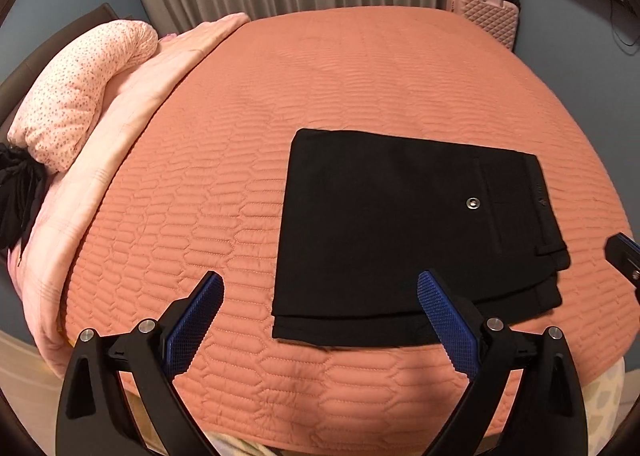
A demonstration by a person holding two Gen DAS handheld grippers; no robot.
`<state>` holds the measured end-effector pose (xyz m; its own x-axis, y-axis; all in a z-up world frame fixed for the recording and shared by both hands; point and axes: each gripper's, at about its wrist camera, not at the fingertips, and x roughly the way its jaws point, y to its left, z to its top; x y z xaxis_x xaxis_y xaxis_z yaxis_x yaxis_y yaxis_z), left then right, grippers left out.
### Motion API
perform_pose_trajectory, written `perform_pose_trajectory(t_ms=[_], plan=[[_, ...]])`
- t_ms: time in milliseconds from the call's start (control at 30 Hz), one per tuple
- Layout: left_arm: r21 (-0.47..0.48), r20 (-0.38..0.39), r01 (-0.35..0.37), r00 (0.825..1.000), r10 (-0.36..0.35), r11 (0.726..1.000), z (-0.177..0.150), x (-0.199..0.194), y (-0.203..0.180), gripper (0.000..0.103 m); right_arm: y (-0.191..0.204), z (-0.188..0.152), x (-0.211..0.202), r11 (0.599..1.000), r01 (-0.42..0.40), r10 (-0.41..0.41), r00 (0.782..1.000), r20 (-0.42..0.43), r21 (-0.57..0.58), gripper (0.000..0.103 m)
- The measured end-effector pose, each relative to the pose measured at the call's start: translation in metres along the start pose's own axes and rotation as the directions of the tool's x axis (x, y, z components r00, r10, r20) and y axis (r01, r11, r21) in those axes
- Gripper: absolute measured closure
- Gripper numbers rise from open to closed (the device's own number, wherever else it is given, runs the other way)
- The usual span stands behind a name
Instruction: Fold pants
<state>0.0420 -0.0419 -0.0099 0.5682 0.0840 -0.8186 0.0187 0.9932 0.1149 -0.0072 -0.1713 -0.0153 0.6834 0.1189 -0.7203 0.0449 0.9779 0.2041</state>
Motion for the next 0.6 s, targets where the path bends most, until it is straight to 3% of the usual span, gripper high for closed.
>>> perform_pose_trajectory(t_ms=[200,600], plan=[[0.032,-0.001,0.016,1.0,-0.016,0.999,-0.003,-0.017,-0.014,0.007,0.001,-0.002,0.006,0.999,-0.013,0.013,1.0,0.003,0.04,0.093],[0.013,-0.065,0.051,0.997,-0.05,0.999,-0.014,-0.004,-0.011,0.007,0.004,-0.006,0.005,0.998,-0.018,0.02,1.0,-0.02,0.066,0.093]])
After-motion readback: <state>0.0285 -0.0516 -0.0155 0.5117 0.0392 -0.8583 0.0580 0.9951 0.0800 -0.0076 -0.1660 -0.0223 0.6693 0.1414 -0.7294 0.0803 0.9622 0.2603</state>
